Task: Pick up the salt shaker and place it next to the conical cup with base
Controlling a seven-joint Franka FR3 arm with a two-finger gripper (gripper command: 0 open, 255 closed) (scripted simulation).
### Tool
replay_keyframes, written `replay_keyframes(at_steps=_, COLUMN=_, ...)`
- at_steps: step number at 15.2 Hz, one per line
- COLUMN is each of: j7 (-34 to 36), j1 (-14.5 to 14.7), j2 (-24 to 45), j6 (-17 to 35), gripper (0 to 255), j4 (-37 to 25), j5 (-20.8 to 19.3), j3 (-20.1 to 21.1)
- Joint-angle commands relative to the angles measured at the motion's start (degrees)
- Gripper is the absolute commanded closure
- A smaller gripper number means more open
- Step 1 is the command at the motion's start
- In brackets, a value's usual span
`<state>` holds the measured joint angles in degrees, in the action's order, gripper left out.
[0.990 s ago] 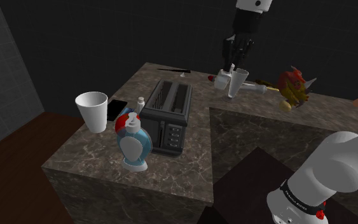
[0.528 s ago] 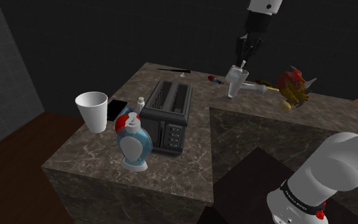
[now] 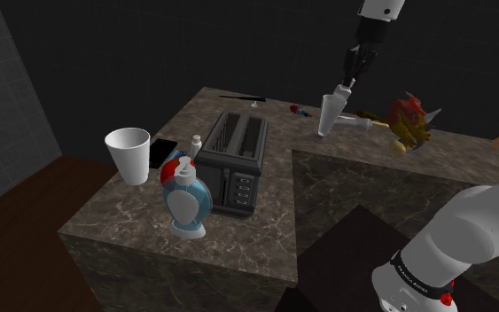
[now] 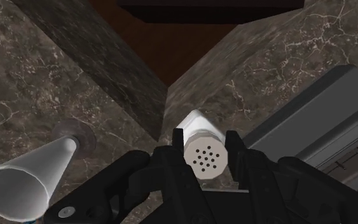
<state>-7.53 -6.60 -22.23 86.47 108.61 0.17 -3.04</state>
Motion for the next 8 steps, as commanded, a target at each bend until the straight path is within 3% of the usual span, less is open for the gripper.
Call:
replay_keyframes(at_steps=1, j7=-3.0, j1=-0.9, j2=1.2, j6=0.2, gripper=255, j4=-1.0, j5=-0.7, j3=-2.1)
replay_keyframes(at_steps=8, j7=-12.7, j1=-3.9, j2=8.5, j6=0.2, gripper=255, j4=-8.3, j5=-1.7, j3=-8.7)
